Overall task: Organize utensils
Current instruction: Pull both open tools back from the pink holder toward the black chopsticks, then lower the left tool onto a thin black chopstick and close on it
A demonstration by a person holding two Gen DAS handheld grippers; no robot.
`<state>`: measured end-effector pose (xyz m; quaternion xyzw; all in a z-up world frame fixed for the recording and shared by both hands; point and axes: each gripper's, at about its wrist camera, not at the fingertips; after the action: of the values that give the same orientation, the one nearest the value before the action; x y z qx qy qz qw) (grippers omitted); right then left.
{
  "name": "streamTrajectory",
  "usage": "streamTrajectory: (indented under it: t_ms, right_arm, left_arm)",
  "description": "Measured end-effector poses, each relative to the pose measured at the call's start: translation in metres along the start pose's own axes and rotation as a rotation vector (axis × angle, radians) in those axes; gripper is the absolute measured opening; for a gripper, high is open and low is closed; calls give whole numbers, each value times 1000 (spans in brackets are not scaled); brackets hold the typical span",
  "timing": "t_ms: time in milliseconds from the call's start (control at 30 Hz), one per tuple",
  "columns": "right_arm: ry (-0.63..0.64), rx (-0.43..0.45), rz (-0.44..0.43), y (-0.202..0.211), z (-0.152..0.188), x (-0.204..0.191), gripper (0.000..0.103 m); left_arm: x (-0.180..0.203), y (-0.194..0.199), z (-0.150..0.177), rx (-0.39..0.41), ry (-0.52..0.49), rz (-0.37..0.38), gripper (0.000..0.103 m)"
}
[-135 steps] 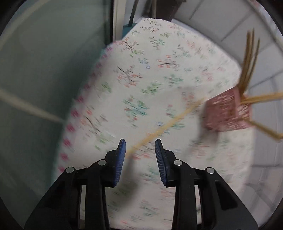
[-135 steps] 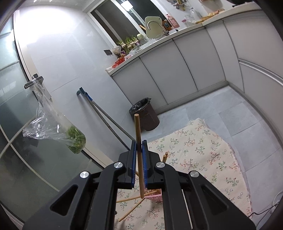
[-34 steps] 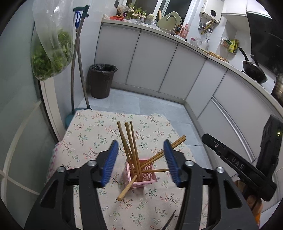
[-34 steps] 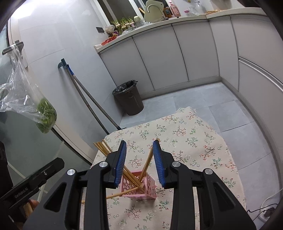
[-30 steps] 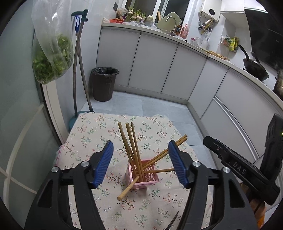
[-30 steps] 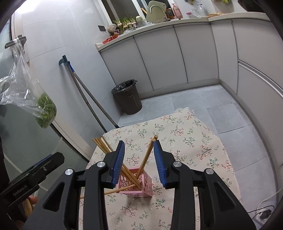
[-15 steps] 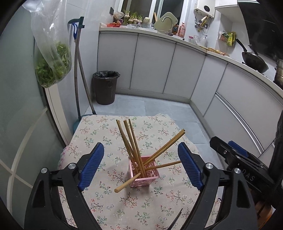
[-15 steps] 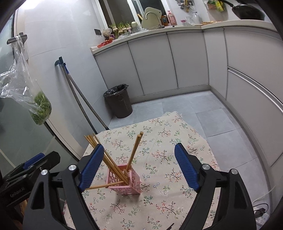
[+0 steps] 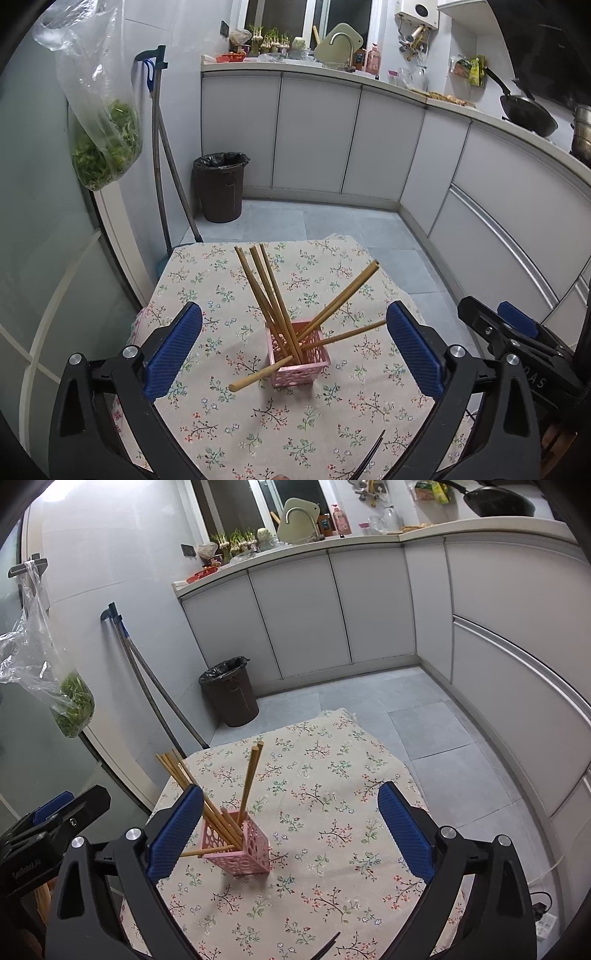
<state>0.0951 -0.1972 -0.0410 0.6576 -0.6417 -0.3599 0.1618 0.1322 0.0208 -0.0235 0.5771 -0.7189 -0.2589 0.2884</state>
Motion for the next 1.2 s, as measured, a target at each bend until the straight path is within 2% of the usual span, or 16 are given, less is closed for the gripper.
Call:
streamTrajectory:
  t_ms: [167,333,500,633,867,1067,1200]
  right_arm:
    - [-14,-26,-5,3,11,11,95]
    - [-62,-98,-9,1,38,33,96]
    - [-225,-237,-45,-9,81,75,96]
    - [-442,-353,-106,-20,117,114,96]
    - [-687,-423,-144,-29,148,155,96]
    - [-730,-460,-155,-38,156,162,96]
    - [-743,-488,-164,-44,160,163,96]
  left_arm:
    - [10,-7,8,-39,-35,-7,96]
    - [28,-26,29,-143,-101,-3,96]
    - [54,-64,68,-363,-190,85,96]
    - [77,-102,98,-528,-268,97,96]
    - [94,-161,130,-724,-257,134,96]
    - [108,-205,138,-812,-211,86,94]
    - [116,-224,140,-812,-208,12,93]
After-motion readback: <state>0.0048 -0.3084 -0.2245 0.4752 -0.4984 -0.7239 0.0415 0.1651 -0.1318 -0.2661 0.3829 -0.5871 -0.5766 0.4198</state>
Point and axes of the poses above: each gripper's, at about its wrist camera, not at the fingertips, and y roughly against the way its jaws point, x to its right, z to its underside, and after that the axes turned 9 degrees about -x, right-handed
